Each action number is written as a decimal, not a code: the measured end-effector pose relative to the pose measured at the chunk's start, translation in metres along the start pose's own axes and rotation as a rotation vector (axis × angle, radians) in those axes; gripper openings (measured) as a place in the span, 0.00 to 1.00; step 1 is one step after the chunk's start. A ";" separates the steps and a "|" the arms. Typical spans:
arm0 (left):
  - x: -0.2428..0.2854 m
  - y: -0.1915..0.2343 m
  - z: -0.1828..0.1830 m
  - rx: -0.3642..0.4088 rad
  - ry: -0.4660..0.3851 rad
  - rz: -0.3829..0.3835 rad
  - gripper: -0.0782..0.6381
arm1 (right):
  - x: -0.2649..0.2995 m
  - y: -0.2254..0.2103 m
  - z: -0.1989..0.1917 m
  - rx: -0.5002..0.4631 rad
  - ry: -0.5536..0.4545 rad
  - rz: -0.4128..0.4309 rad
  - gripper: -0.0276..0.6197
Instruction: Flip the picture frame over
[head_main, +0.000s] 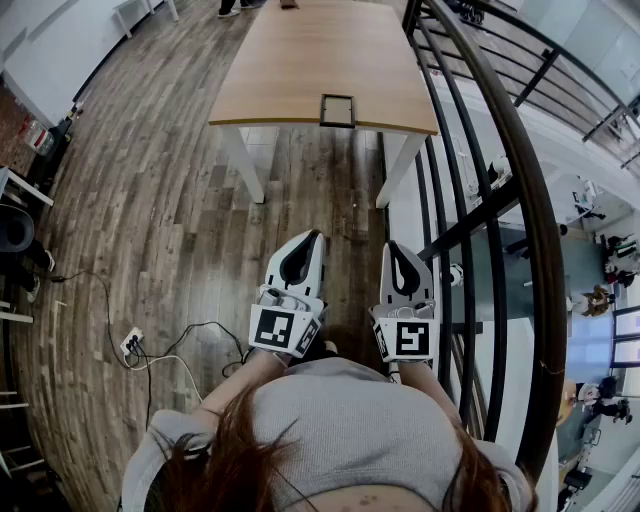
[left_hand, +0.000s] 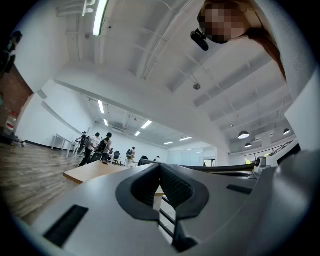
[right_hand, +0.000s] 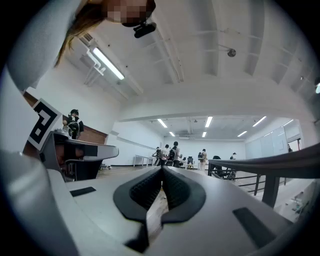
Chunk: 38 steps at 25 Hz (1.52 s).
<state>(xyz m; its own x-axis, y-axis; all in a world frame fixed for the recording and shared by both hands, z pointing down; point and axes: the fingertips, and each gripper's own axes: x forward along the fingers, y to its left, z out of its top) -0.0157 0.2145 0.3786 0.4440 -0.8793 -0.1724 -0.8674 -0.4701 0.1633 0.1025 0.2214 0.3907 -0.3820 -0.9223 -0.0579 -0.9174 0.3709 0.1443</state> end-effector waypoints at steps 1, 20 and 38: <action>0.004 0.002 -0.001 0.009 0.008 -0.004 0.12 | 0.004 0.001 0.001 0.008 -0.005 0.003 0.06; 0.227 0.146 -0.016 0.043 0.016 -0.074 0.12 | 0.271 -0.039 0.002 0.007 -0.079 0.030 0.06; 0.335 0.220 -0.027 0.040 0.064 -0.049 0.12 | 0.406 -0.080 -0.036 -0.089 0.034 0.066 0.06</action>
<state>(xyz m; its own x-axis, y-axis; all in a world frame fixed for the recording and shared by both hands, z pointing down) -0.0520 -0.1855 0.3826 0.4984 -0.8591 -0.1166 -0.8521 -0.5102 0.1166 0.0245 -0.1862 0.3914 -0.4363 -0.8997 -0.0123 -0.8760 0.4216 0.2344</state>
